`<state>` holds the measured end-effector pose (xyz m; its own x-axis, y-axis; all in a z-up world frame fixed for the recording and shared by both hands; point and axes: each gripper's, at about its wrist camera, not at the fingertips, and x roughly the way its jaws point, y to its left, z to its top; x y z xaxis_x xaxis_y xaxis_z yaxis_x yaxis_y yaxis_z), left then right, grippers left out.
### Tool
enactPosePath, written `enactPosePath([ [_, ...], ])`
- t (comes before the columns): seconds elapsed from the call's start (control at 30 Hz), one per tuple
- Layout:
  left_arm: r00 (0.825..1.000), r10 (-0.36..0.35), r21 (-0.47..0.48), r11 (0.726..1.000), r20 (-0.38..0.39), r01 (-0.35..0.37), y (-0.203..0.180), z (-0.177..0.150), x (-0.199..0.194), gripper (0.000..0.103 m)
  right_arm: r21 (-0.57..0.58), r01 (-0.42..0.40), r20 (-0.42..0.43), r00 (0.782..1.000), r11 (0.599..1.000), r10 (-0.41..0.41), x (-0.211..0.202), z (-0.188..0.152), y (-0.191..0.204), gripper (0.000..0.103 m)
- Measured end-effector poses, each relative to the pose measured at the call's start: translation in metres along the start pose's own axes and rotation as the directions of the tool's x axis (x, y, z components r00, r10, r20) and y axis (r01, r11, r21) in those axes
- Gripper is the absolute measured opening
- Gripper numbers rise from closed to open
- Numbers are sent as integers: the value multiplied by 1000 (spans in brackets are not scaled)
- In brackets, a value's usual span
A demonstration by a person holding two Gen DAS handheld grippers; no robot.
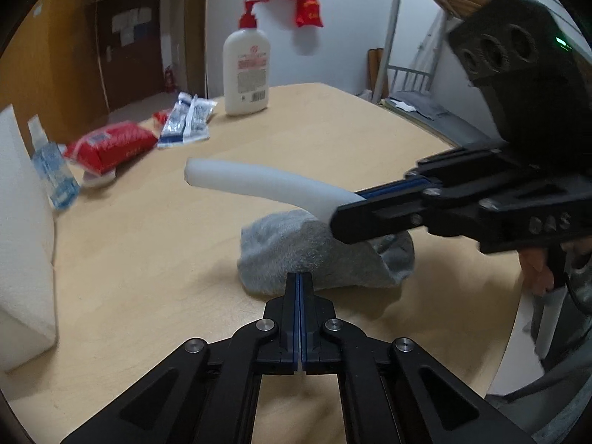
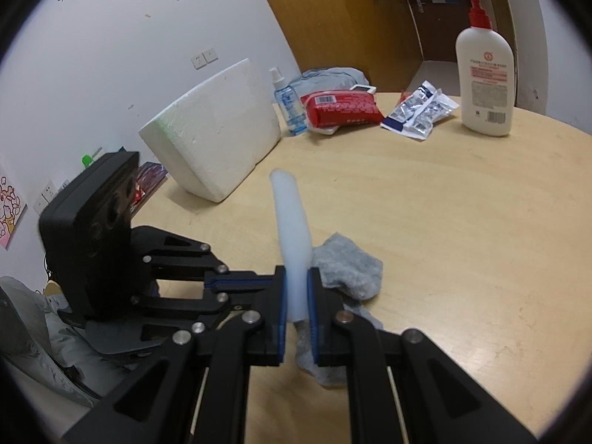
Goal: Organize soft objects
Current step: 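Lower the left gripper onto the grey sock while the right gripper holds the foam tube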
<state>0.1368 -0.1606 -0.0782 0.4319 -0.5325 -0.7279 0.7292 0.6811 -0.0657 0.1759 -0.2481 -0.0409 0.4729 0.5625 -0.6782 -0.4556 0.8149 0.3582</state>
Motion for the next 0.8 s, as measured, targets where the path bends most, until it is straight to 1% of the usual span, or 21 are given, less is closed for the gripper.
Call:
enactPosePath([
  [0.13, 999, 38, 24, 999, 17, -38, -1, -1, -7, 2, -5, 5, -6, 1000, 1000, -5, 0, 0, 1, 12],
  [0.2, 999, 46, 24, 999, 1, -46, 1, -1, -6, 5, -9, 1, -6, 1000, 1000, -2, 0, 0, 1, 12],
  [0.3, 999, 36, 26, 999, -23, -35, 3, -2, -3, 15, -11, -7, -4, 1000, 1000, 7, 0, 1, 1, 12],
  [0.33, 999, 35, 29, 999, -30, -34, 3, -2, -1, 31, -10, -8, -2, 1000, 1000, 8, 0, 1, 1, 12],
  [0.37, 999, 40, 34, 999, -33, -38, 2, -3, -1, 50, -11, -10, -3, 1000, 1000, 10, 0, 0, 1, 12],
  [0.43, 999, 40, 42, 998, -8, -40, 1, -2, -4, 65, -9, -10, -1, 1000, 1000, 10, 0, 0, 0, 12],
  [0.47, 1000, 29, 42, 999, 4, -29, 1, -2, -6, 69, -9, -13, -3, 1000, 1000, 13, 1, 0, -1, 12],
  [0.53, 1000, 8, 41, 999, 4, -8, 1, 0, -4, 74, -8, -16, -3, 1000, 1000, 16, 1, 0, -1, 12],
  [0.57, 1000, -1, 43, 999, -9, 1, 1, 1, -1, 75, -6, -20, -5, 1000, 1000, 20, 2, -1, -2, 12],
  [0.63, 999, -26, 54, 998, -44, 28, -1, 4, 8, 75, -1, -26, -5, 1000, 1000, 26, 2, -1, -3, 12],
  [0.7, 998, -39, 57, 997, -56, 42, -1, 7, 12, 75, 1, -35, -3, 999, 999, 35, 2, -1, -3, 12],
  [0.8, 997, -65, 49, 997, -34, 67, 2, 12, 13, 75, -3, -39, -6, 999, 999, 39, 2, -2, -1, 12],
])
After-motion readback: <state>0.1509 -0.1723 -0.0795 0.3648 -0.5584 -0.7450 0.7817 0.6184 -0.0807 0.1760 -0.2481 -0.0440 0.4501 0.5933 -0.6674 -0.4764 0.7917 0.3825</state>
